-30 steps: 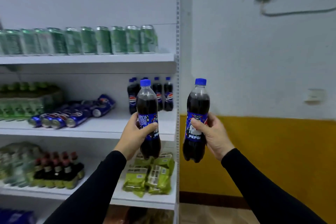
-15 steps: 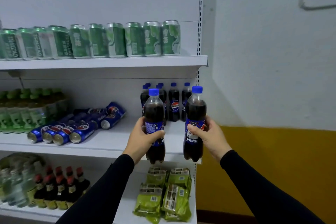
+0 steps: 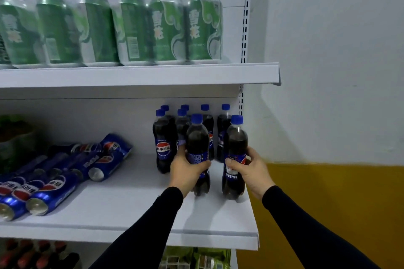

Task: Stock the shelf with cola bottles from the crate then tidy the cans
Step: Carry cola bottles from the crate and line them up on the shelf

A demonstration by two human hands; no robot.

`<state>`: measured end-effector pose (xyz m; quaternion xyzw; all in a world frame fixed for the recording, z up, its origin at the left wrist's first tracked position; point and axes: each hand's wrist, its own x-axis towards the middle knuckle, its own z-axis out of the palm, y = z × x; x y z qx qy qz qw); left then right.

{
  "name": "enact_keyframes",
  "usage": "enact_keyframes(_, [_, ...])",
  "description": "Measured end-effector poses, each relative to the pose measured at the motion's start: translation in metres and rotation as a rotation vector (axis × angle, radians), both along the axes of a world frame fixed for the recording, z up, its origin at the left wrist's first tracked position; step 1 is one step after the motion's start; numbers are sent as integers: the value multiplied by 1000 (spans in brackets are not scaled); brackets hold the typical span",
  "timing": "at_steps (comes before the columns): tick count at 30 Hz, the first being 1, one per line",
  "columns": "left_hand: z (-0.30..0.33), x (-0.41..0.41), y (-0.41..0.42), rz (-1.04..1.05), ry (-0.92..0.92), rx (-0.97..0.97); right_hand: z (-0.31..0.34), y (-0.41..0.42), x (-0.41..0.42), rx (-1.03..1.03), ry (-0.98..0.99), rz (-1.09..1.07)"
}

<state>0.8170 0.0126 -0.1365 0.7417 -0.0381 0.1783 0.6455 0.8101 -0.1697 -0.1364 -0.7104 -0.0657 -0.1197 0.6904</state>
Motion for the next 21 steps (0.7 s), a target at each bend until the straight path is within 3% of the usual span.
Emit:
enact_keyframes(9, [-20,71,-8,-7,71,50,-16,16,59,-4,11,-85])
enact_keyframes(21, [-34,86,-12,-6,61,136,-35,16,78,-124,-27,-70])
